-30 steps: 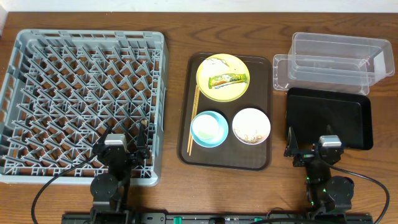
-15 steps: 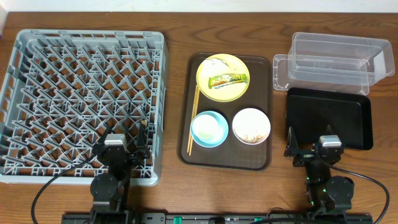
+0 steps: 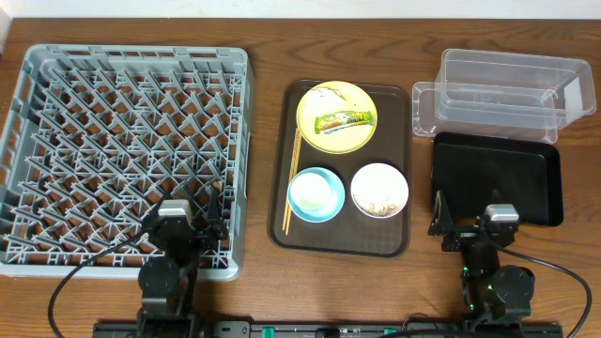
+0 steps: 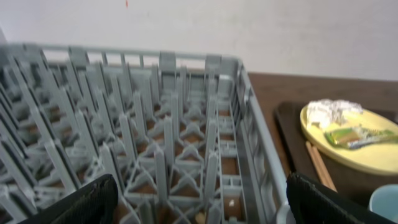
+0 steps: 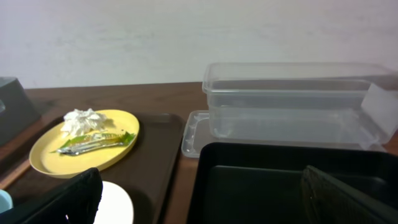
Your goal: Sort waste into correct bins and load items into the dishwasher
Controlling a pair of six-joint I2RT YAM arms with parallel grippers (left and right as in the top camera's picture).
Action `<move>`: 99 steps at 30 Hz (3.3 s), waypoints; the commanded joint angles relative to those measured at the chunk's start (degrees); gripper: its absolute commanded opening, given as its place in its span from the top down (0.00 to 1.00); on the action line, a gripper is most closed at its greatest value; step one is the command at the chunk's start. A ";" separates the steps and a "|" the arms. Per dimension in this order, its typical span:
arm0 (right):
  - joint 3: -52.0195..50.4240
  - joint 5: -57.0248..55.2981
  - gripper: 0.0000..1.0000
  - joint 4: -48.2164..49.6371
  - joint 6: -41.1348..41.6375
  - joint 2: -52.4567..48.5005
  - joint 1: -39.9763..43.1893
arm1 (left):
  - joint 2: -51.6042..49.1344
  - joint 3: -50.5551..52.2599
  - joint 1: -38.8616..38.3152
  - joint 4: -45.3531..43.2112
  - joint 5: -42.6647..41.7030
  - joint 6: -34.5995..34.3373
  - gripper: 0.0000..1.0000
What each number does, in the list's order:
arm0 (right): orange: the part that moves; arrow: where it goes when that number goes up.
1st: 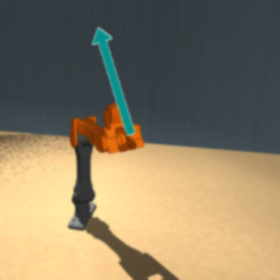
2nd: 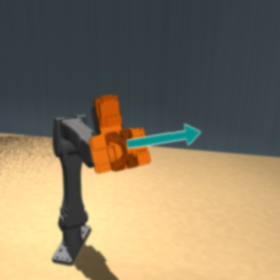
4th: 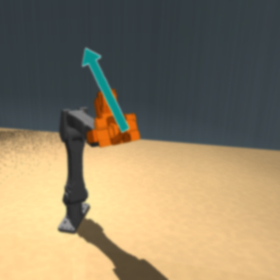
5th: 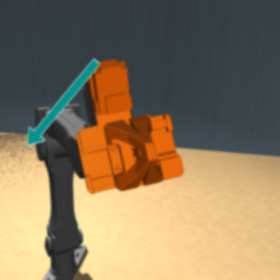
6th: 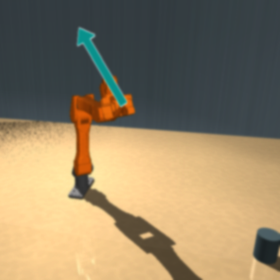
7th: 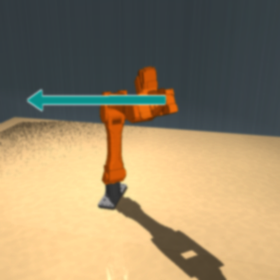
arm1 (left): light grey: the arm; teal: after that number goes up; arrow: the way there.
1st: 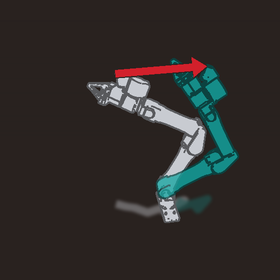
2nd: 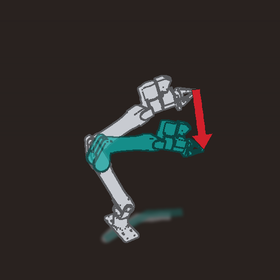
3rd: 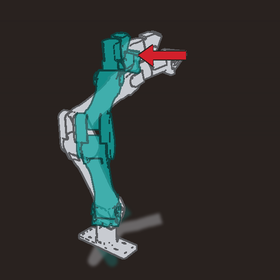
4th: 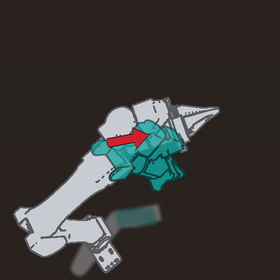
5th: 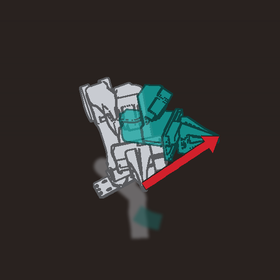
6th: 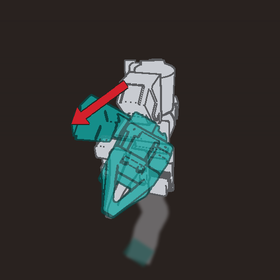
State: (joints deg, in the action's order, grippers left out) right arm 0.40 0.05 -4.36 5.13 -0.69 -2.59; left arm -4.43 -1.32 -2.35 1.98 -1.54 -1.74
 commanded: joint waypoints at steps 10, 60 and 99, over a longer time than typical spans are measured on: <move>10.69 0.26 0.01 -5.75 3.82 -9.79 0.44 | -21.33 -15.41 0.02 9.70 1.11 -1.97 0.11; 78.47 -11.87 0.11 -15.15 24.59 -105.53 -26.58 | -52.06 -52.54 0.02 45.31 -1.46 -1.99 0.11; 78.49 -14.16 0.99 -18.60 23.52 -104.37 -21.09 | -52.06 -52.54 0.02 45.79 -1.46 -1.99 0.11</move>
State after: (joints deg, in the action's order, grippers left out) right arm 78.32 -12.49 -22.94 36.67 -112.49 -25.67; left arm -56.58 -52.45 -2.35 47.64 -2.83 -3.18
